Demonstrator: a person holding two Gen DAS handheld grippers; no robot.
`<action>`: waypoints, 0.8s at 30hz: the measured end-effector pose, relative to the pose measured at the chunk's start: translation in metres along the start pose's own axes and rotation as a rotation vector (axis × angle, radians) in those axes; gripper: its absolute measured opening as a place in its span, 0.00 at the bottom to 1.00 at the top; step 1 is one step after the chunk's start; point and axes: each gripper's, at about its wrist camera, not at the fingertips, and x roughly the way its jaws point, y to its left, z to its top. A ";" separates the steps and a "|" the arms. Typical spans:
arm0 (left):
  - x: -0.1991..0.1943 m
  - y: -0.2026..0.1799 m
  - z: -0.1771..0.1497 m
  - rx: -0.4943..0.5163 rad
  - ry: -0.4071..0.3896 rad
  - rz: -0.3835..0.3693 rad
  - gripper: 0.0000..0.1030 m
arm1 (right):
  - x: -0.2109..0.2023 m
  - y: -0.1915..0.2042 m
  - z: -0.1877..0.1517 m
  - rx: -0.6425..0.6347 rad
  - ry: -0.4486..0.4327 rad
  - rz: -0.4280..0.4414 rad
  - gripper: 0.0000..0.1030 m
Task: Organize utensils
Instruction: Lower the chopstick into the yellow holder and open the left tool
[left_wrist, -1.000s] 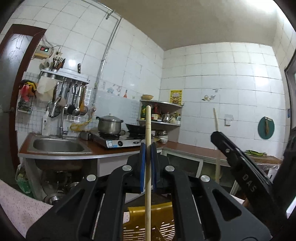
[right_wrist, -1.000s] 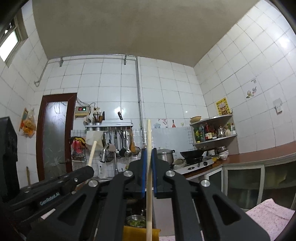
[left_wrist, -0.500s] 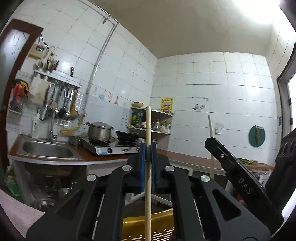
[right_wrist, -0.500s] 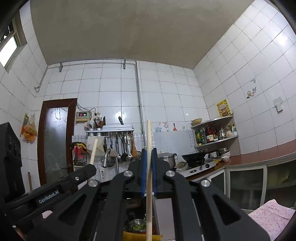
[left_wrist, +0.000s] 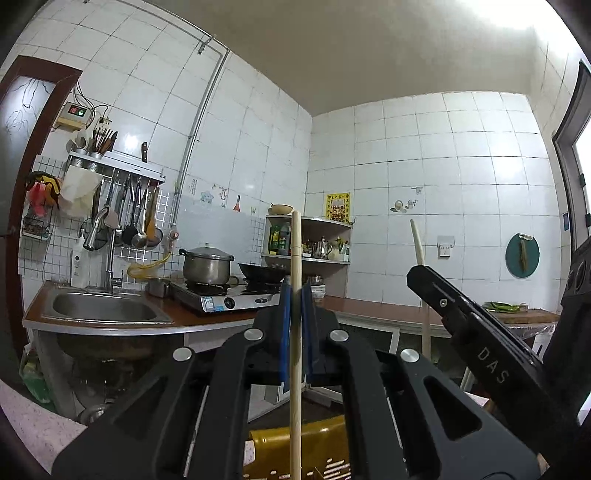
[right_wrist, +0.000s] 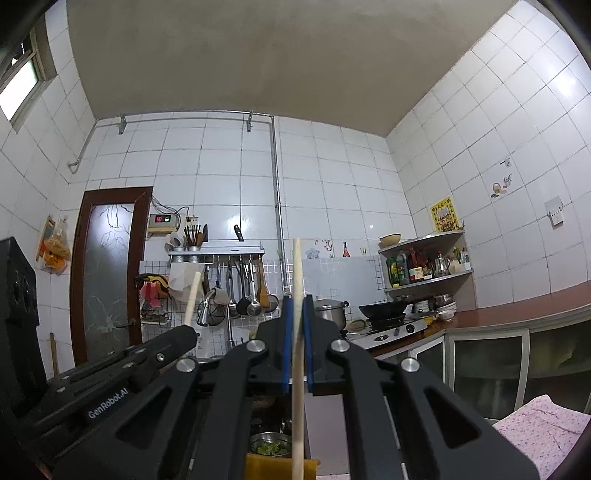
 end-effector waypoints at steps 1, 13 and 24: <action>-0.001 0.000 -0.001 0.003 0.003 0.001 0.04 | 0.000 0.000 -0.002 -0.003 0.003 0.002 0.06; -0.024 0.005 -0.017 -0.009 0.024 0.017 0.04 | -0.021 0.000 -0.030 -0.046 0.030 0.019 0.06; -0.035 0.005 0.001 -0.015 -0.022 0.021 0.04 | -0.025 -0.003 -0.028 -0.039 0.022 0.023 0.06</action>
